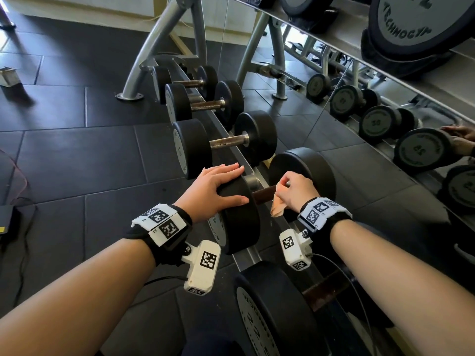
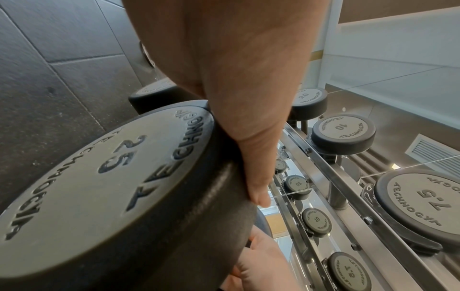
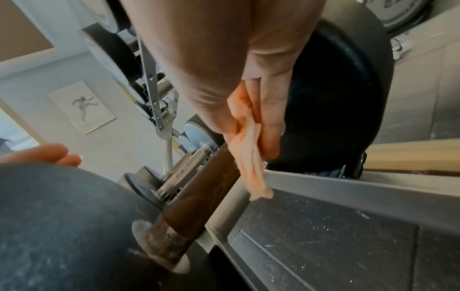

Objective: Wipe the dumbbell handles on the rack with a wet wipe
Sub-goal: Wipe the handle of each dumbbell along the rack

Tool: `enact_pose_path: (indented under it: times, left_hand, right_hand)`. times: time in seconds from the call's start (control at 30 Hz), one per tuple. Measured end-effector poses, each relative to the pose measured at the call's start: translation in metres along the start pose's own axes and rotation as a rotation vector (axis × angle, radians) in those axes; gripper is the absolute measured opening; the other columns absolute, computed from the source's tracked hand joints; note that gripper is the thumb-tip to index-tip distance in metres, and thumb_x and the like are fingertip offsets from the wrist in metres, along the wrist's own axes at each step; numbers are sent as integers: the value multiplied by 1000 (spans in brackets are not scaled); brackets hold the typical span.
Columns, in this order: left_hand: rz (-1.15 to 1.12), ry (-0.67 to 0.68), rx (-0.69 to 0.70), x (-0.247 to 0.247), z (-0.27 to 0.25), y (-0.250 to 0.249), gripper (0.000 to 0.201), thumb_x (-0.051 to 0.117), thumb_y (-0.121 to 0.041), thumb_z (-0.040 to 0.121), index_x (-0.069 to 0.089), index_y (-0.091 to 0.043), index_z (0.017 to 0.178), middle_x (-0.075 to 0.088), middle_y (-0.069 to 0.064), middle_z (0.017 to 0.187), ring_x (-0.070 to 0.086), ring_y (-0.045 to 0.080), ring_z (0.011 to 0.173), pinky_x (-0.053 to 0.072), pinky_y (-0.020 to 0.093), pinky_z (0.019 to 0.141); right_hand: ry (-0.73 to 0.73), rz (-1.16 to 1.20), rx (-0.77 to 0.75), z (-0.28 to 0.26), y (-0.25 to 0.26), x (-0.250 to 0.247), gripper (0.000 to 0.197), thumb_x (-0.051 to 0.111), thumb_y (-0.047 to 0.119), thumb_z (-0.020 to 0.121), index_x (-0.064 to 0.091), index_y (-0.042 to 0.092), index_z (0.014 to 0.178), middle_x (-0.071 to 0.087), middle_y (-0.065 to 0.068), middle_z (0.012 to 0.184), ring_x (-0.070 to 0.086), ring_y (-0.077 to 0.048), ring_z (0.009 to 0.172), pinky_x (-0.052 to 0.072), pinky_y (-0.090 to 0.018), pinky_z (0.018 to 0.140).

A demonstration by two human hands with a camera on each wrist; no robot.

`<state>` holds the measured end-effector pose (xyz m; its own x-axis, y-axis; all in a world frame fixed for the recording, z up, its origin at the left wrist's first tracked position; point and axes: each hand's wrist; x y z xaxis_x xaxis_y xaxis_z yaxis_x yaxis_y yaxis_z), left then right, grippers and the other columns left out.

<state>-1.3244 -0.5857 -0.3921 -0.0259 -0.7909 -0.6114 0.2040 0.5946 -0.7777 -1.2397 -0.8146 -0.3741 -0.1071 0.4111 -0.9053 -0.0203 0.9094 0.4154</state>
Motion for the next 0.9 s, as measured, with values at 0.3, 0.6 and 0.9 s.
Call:
enact_pose_path:
  times: [0.3, 0.6, 0.9]
  left_hand:
    - [1, 11, -3, -1, -1, -1, 75, 70, -50, 82, 34, -41, 147, 29, -22, 154, 14, 5, 145, 12, 50, 122]
    - [-2, 2, -6, 0, 1, 2, 75, 71, -50, 80, 35, -42, 146, 29, -23, 154, 15, 4, 144, 14, 50, 121]
    - [3, -5, 7, 1, 1, 3, 76, 70, -53, 79, 36, -42, 146, 31, -23, 153, 16, 4, 143, 15, 44, 122]
  right_hand:
    - [209, 105, -156, -4, 8, 7, 12, 74, 14, 85, 65, 23, 83, 68, 3, 85, 66, -13, 82, 52, -26, 69]
    - [231, 7, -166, -2, 21, 11, 7, 74, 16, 85, 68, 20, 84, 70, -3, 91, 67, -19, 91, 57, -36, 84]
    - [207, 40, -129, 4, 13, 8, 10, 75, 20, 85, 69, 23, 78, 68, 3, 81, 66, -13, 84, 56, -32, 81]
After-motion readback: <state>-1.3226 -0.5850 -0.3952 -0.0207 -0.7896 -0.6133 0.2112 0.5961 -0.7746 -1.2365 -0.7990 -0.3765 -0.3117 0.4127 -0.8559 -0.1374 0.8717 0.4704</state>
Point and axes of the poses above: each hand's wrist, its own z-axis towards the middle knuckle, its own x-axis out of the palm, y = z × x
